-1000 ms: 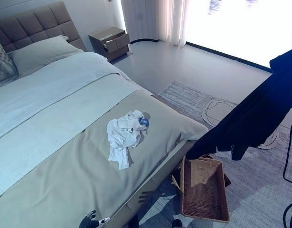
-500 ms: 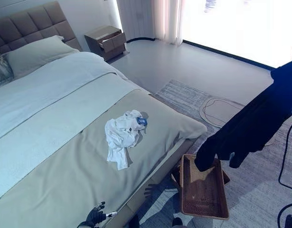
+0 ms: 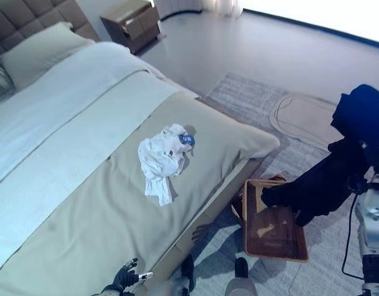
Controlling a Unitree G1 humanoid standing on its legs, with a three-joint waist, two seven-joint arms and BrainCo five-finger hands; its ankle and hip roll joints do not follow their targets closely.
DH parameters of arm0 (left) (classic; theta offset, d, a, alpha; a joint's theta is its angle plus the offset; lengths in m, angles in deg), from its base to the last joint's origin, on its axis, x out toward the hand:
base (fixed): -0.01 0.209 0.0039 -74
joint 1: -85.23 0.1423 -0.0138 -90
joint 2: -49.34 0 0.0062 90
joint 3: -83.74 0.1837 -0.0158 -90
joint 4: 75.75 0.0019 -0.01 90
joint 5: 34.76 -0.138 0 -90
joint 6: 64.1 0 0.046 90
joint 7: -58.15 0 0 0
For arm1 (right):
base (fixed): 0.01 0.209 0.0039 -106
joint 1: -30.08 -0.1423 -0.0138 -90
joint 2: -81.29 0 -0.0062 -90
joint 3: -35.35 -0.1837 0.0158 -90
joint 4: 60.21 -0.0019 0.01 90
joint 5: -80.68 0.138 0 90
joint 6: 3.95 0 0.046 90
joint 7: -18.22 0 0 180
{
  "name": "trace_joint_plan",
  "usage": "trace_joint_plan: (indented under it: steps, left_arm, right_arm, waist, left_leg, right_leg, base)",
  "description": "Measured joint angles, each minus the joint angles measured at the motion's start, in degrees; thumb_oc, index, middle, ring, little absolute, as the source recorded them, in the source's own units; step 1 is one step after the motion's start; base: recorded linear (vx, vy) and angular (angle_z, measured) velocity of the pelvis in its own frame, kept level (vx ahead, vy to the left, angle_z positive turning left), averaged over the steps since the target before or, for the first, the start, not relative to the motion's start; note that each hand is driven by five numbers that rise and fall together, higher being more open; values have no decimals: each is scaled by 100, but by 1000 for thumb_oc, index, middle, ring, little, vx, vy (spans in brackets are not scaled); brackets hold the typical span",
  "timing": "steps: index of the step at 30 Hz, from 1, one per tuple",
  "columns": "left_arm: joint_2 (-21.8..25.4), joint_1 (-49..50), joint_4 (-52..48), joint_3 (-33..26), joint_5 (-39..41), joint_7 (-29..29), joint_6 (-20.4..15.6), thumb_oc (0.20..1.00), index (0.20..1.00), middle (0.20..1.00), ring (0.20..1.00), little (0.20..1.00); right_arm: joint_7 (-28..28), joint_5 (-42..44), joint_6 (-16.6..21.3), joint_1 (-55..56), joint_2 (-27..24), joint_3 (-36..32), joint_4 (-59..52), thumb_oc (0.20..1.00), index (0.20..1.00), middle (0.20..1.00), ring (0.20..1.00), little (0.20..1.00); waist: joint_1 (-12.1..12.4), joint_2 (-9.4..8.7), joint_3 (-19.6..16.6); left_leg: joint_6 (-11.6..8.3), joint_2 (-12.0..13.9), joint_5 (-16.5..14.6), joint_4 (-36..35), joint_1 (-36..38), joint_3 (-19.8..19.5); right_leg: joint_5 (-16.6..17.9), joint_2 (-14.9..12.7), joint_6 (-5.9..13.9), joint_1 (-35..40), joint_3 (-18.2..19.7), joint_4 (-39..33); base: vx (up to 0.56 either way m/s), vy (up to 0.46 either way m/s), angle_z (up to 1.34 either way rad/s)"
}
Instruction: Pick up clothes into the bucket
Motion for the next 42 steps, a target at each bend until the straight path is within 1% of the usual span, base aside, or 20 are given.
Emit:
trace_joint_plan:
  steps: [4, 6, 9, 11, 12, 14, 16, 19, 21, 23, 24, 25, 26, 27, 29, 30, 32, 34, 35, 42]
  left_arm:
    - [22, -54, -225, 99, 238, 5, -11, 1000, 1000, 1000, 1000, 1000]
    - [187, -74, -367, 219, 428, 48, -79, 1000, 1000, 1000, 1000, 1000]
    - [203, -204, -399, 212, 602, 120, -119, 1000, 1000, 1000, 1000, 1000]
    - [227, -208, -409, 223, 675, 180, -137, 1000, 1000, 1000, 1000, 1000]
    - [232, -223, -423, 218, 688, 236, -137, 1000, 1000, 1000, 1000, 1000]
    - [228, -252, -419, 213, 809, 288, -217, 1000, 1000, 1000, 1000, 1000]
    - [232, -268, -427, 226, 905, 396, -235, 1000, 1000, 1000, 1000, 1000]
    - [229, -375, -407, 249, 1118, 551, -245, 1000, 1000, 1000, 1000, 1000]
    - [236, -400, -415, 334, 1158, 652, -240, 1000, 1000, 1000, 1000, 1000]
    - [307, -405, -533, 459, 1328, 731, -272, 1000, 1000, 1000, 1000, 1000]
    - [324, -437, -630, 479, 1371, 772, -300, 1000, 1000, 1000, 1000, 1000]
    - [323, -471, -759, 492, 1457, 838, -338, 1000, 1000, 1000, 1000, 1000]
    - [318, -499, -797, 501, 1498, 847, -351, 1000, 1000, 1000, 1000, 1000]
    - [311, -547, -896, 571, 1588, 903, -361, 1000, 1000, 1000, 1000, 1000]
    - [308, -574, -996, 653, 1616, 958, -406, 1000, 1000, 1000, 1000, 1000]
    - [305, -610, -1084, 721, 1686, 987, -424, 1000, 1000, 1000, 1000, 1000]
    - [288, -644, -1144, 801, 1755, 1000, -465, 1000, 1000, 1000, 1000, 1000]
    - [274, -720, -1198, 899, 1759, 1029, -463, 1000, 1000, 1000, 1000, 1000]
    - [239, -757, -1201, 994, 1759, 1029, -469, 1000, 1000, 1000, 1000, 1000]
    - [86, -883, -1098, 1081, 1764, 1130, -465, 1000, 1000, 1000, 1000, 1000]
  right_arm:
    - [-1, -39, -162, -94, 101, 177, 404, 200, 200, 200, 200, 200]
    - [83, -137, -154, -482, 266, 412, 792, 200, 200, 200, 200, 200]
    - [154, -151, -175, -866, 286, 718, 1318, 200, 200, 200, 200, 200]
    - [212, -154, -181, -1036, 301, 922, 1464, 200, 200, 200, 200, 200]
    - [240, -158, -182, -1207, 302, 1016, 1530, 200, 200, 200, 200, 200]
    - [325, -164, -171, -1490, 303, 1145, 1758, 200, 200, 200, 200, 200]
    - [412, -168, -192, -1829, 300, 1376, 2145, 200, 200, 200, 200, 200]
    - [582, -253, -232, -2207, 282, 1668, 2454, 200, 200, 200, 200, 200]
    - [607, -257, -295, -2220, 290, 1848, 2563, 200, 200, 200, 200, 200]
    - [653, -265, -293, -2401, 242, 2026, 2643, 200, 200, 200, 200, 200]
    - [720, -271, -302, -2606, 181, 2128, 2839, 228, 228, 228, 228, 228]
    - [758, -321, -320, -2810, 154, 2204, 3099, 448, 448, 448, 448, 448]
    - [760, -331, -355, -2868, 145, 2235, 3207, 875, 875, 875, 875, 875]
    - [768, -372, -390, -2994, 140, 2303, 3524, 1000, 1000, 1000, 1000, 1000]
    - [780, -371, -461, -3205, 123, 2441, 3851, 1000, 1000, 1000, 1000, 1000]
    - [797, -378, -491, -3321, 53, 2547, 3936, 1000, 1000, 1000, 1000, 1000]
    - [800, -389, -506, -3454, 26, 2619, 3993, 1000, 1000, 1000, 1000, 1000]
    - [802, -414, -510, -3551, 20, 2682, 4114, 1000, 1000, 1000, 1000, 1000]
    - [804, -414, -514, -3594, 20, 2689, 4196, 1000, 1000, 1000, 1000, 1000]
    - [849, -407, -513, -3432, 137, 2659, 4252, 1000, 1000, 1000, 1000, 1000]
  waist:
    - [32, 11, 415]
    - [64, -77, 692]
    - [215, -36, 967]
    - [244, -52, 1017]
    - [311, -37, 1122]
    - [330, -27, 1254]
    - [342, -12, 1298]
    - [325, 17, 1350]
    - [341, 30, 1366]
    - [327, 40, 1359]
    - [318, 45, 1356]
    - [313, 45, 1356]
    - [318, 43, 1357]
    - [354, 44, 1356]
    - [411, 46, 1355]
    - [475, 47, 1355]
    - [481, 48, 1354]
    - [480, 53, 1350]
    - [481, 54, 1350]
    - [469, 61, 1345]
  left_leg:
    - [3, -126, -2, 139, -235, 10]
    - [19, -250, -19, 374, -526, 107]
    - [110, -299, -78, 597, -870, 153]
    - [110, -304, -84, 699, -1052, 157]
    - [113, -308, -83, 750, -1210, 161]
    - [129, -280, -69, 808, -1416, 152]
    - [208, -233, -45, 797, -1635, 138]
    - [215, -193, -1, 796, -1980, 115]
    - [192, -190, 118, 795, -2027, 74]
    - [193, -187, 112, 794, -2229, 48]
    - [97, -202, 193, 801, -2437, 30]
    - [114, -237, 162, 781, -2592, -21]
    - [112, -242, 197, 767, -2633, -26]
    - [96, -248, 246, 768, -2683, -39]
    - [100, -264, 271, 730, -2694, -76]
    - [36, -270, 326, 671, -2703, -92]
    - [39, -274, 334, 664, -2749, -131]
    - [-18, -275, 431, 619, -2768, -213]
    - [0, -274, 471, 544, -2766, -250]
    - [-54, -267, 691, 269, -2648, -336]
  right_leg:
    - [-323, -163, 4, -550, 83, 810]
    - [-634, -348, -13, -1158, 291, 1607]
    - [-764, -405, -36, -1663, 388, 2128]
    - [-822, -411, -77, -1895, 415, 2320]
    - [-853, -399, -115, -2115, 429, 2490]
    - [-879, -369, -165, -2364, 429, 2663]
    - [-874, -329, -235, -2635, 398, 2777]
    - [-839, -315, -351, -3047, 358, 2918]
    - [-841, -326, -372, -3111, 298, 3006]
    - [-878, -314, -409, -3338, 291, 3072]
    - [-850, -331, -439, -3581, 295, 3175]
    - [-916, -358, -451, -3777, 307, 3282]
    - [-915, -381, -453, -3838, 300, 3324]
    - [-929, -410, -467, -3912, 262, 3397]
    - [-981, -446, -495, -3954, 235, 3461]
    - [-988, -453, -504, -4010, 226, 3495]
    - [-1010, -452, -536, -4058, 199, 3531]
    - [-1022, -460, -548, -4066, 135, 3543]
    - [-1029, -460, -559, -4080, 112, 3543]
    - [-1047, -521, -585, -4065, -24, 3608]
  base:
    - [-83, 29, 2]
    - [-128, -22, -11]
    - [-98, -46, -3]
    - [-73, -46, 1]
    - [-93, -59, 0]
    - [-88, -55, 3]
    - [-85, -56, 4]
    - [-33, -39, 5]
    - [23, -37, 8]
    - [29, -53, 4]
    - [-4, -48, 10]
    - [88, -74, 17]
    - [2, -37, 19]
    - [2, -26, 15]
    - [5, -36, 11]
    - [12, -44, 4]
    - [14, -22, 6]
    - [16, -14, 13]
    - [23, -14, 13]
    - [-33, 9, 8]
